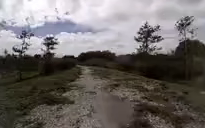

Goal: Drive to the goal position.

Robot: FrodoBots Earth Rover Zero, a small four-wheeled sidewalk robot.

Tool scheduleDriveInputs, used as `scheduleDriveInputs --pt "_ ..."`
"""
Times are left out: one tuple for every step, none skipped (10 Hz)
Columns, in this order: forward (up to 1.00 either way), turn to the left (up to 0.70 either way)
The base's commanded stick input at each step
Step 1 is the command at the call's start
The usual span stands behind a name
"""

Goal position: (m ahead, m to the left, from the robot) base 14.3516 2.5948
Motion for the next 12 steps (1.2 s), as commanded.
scheduleDriveInputs --pt "0.85 0.34" --pt "0.85 0.34" --pt "0.85 0.34" --pt "0.85 0.34" --pt "0.85 0.34" --pt "0.85 0.34" --pt "0.85 0.34" --pt "0.85 0.00" --pt "0.85 0.00" --pt "0.85 0.00" --pt "0.85 0.00" --pt "0.85 0.00"
